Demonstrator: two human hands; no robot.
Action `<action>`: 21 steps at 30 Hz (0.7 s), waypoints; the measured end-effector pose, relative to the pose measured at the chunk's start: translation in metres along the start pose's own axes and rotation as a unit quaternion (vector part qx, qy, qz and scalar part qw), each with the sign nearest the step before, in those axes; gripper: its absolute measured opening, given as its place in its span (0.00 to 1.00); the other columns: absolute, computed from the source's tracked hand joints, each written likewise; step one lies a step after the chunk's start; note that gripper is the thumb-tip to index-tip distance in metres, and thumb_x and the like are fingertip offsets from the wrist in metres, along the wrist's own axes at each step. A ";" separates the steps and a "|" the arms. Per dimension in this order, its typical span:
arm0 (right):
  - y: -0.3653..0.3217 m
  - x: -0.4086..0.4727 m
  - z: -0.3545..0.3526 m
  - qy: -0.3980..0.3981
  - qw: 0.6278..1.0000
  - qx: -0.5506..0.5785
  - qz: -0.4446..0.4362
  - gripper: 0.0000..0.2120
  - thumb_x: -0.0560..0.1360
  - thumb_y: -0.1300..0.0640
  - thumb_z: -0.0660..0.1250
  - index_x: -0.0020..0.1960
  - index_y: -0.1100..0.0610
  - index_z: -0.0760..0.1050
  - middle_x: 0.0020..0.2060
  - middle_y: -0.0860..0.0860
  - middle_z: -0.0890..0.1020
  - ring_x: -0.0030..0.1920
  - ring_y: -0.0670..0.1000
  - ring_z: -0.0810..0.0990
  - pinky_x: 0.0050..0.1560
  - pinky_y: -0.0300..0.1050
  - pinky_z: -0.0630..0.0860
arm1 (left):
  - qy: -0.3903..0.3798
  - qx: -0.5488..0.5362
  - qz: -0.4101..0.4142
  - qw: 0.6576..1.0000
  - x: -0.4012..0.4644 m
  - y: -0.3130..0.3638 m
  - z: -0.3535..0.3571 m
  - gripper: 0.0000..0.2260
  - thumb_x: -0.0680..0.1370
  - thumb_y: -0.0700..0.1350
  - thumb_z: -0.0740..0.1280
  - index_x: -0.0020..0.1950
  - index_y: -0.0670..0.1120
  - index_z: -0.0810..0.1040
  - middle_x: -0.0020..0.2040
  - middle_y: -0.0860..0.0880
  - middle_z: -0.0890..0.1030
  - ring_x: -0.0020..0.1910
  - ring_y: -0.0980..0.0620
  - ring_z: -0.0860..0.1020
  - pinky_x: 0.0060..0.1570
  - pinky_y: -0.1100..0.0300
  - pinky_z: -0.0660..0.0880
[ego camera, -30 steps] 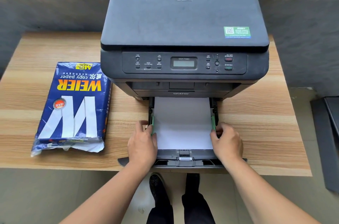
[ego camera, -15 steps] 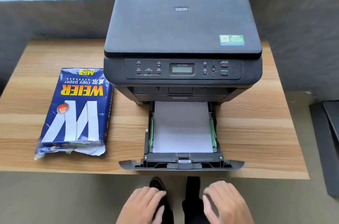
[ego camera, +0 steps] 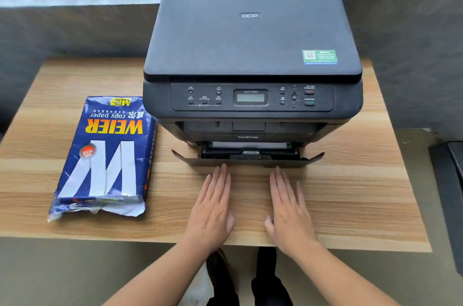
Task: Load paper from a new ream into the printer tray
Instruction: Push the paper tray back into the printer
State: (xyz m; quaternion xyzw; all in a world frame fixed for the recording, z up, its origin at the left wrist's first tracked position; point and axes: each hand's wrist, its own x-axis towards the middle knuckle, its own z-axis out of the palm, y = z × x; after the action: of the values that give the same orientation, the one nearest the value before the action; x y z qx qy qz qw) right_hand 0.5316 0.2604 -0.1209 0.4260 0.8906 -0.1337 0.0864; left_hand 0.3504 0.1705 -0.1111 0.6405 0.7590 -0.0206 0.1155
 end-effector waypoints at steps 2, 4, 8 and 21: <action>-0.005 0.011 0.003 0.001 1.000 0.008 0.017 0.49 0.70 0.49 0.65 0.78 0.62 0.38 0.80 0.58 0.43 0.80 0.56 0.48 0.77 0.60 0.53 | 0.001 -0.002 -0.014 1.000 0.009 0.002 0.004 0.38 0.74 0.49 0.59 0.76 0.36 0.42 0.78 0.37 0.43 0.77 0.43 0.40 0.74 0.45 0.51; -0.010 0.020 0.007 0.006 0.999 0.028 0.026 0.50 0.70 0.49 0.66 0.78 0.62 0.38 0.80 0.60 0.42 0.79 0.57 0.49 0.77 0.58 0.54 | 0.000 -0.009 -0.031 0.999 0.017 0.002 0.009 0.38 0.74 0.49 0.58 0.76 0.36 0.42 0.78 0.36 0.43 0.77 0.42 0.41 0.74 0.45 0.52; -0.015 0.024 0.015 0.006 0.998 0.047 0.029 0.49 0.70 0.52 0.66 0.78 0.63 0.37 0.79 0.61 0.40 0.80 0.57 0.46 0.78 0.56 0.54 | -0.012 -0.009 -0.020 1.000 0.019 0.000 0.014 0.38 0.74 0.49 0.59 0.75 0.36 0.41 0.77 0.35 0.42 0.77 0.41 0.41 0.74 0.45 0.53; -0.021 0.046 -0.019 0.003 0.969 0.242 0.050 0.35 0.77 0.48 0.64 0.78 0.60 0.54 0.80 0.59 0.49 0.79 0.55 0.49 0.78 0.47 0.49 | 0.001 0.004 -0.026 1.000 0.043 -0.011 0.003 0.37 0.72 0.48 0.59 0.75 0.34 0.47 0.77 0.32 0.46 0.76 0.37 0.44 0.75 0.43 0.49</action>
State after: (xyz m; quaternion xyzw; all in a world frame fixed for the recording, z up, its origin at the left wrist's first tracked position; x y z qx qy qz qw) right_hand 0.4857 0.2880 -0.1120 0.4790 0.8093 -0.3396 -0.0159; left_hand 0.3336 0.2098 -0.1239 0.6206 0.7757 -0.0257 0.1113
